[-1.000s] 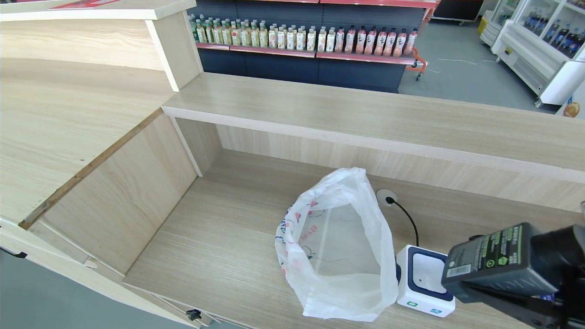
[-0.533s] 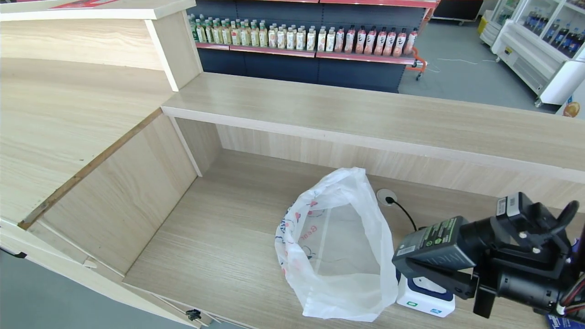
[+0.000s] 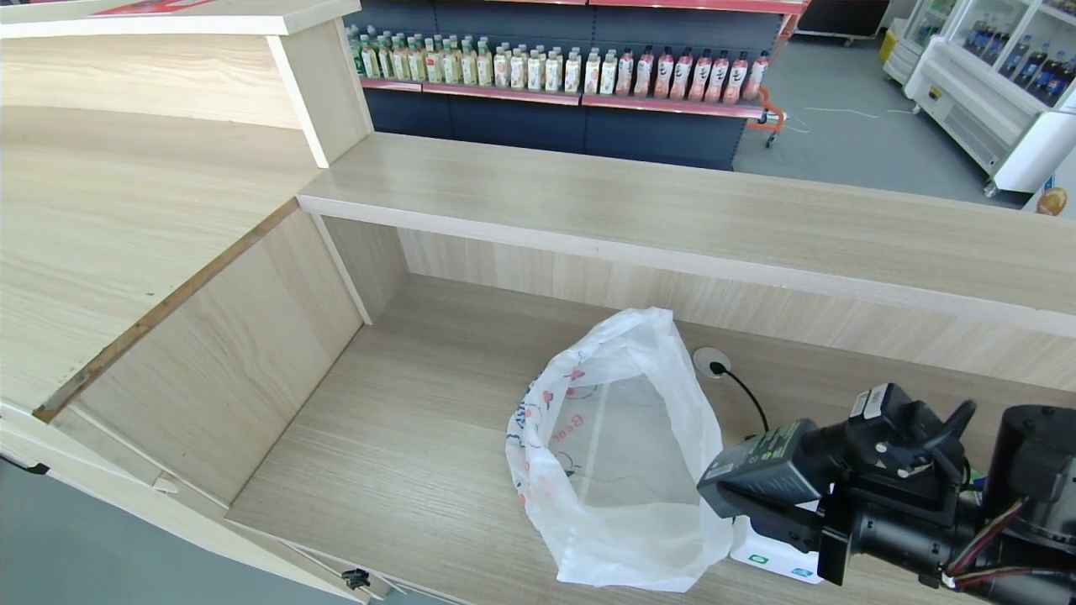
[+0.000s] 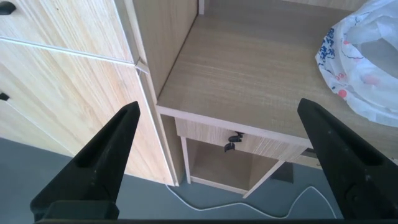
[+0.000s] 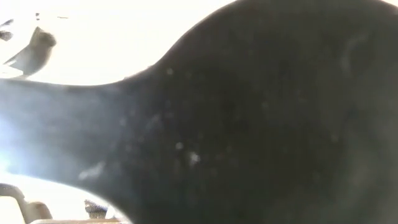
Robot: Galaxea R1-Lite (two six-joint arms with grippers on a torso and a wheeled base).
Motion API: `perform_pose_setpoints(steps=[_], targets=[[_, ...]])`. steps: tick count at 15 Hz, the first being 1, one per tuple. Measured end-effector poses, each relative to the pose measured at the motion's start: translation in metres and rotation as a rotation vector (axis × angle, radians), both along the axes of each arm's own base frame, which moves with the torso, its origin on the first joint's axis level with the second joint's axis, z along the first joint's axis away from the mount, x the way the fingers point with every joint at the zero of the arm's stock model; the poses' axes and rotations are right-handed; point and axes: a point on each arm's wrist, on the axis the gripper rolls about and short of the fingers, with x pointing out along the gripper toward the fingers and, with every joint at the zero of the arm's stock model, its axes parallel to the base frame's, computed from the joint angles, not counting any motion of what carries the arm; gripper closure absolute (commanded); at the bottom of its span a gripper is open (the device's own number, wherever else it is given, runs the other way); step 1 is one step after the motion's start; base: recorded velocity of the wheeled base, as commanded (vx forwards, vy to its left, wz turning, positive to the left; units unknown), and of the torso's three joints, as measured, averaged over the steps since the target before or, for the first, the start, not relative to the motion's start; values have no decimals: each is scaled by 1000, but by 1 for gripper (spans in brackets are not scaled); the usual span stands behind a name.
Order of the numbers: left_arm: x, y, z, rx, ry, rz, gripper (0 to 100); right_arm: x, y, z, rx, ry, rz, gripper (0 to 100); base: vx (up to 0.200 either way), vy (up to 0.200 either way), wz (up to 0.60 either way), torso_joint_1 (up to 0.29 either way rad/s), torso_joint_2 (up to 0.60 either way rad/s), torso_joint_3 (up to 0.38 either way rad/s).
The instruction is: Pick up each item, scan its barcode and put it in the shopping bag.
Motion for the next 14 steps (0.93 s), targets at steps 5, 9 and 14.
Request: perform_pose_setpoints(steps=[5,9,14], targets=[[0,0,0,0,0,1,0,-11,-4,0,-65,34,-142,100,0,0,0,0,0,0],[0,0,0,0,0,1,0,-14,-3,4,-56,16,-125,100,0,0,0,0,0,0],[0,0,0,0,0,0,0,-16,0,8,-89,-37,-91,100,0,0,120,0,0,0]])
